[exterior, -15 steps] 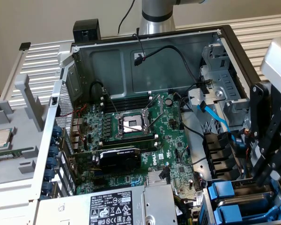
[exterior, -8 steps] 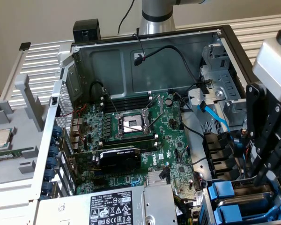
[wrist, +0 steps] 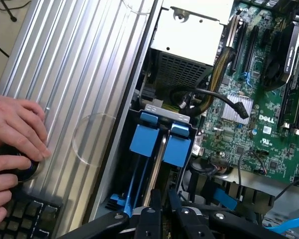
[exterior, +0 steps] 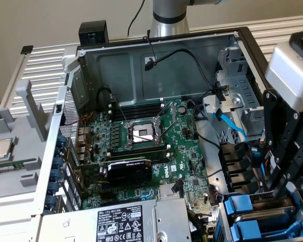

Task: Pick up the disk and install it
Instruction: 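Insert the first disk wire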

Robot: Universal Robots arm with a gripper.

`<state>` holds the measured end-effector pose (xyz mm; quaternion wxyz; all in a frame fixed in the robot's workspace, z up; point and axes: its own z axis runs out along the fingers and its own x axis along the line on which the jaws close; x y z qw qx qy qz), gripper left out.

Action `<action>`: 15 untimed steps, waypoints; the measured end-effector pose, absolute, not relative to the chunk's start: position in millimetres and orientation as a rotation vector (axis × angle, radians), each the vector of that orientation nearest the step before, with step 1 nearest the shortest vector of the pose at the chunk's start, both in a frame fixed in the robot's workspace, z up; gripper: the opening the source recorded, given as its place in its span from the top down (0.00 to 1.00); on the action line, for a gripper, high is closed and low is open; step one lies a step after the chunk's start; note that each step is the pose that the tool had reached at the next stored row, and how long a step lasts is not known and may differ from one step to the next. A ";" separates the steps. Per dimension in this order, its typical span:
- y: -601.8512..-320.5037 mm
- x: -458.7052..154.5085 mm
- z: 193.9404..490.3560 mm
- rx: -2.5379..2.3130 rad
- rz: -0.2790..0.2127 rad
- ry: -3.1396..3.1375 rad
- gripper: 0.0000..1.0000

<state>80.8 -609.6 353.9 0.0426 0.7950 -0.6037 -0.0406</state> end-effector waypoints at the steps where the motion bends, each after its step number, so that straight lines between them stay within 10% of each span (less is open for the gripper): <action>1: -609.3 80.7 353.7 2.431 -0.121 -1.851 0.83; 15: -602.9 80.7 353.4 2.426 -0.112 -1.860 0.83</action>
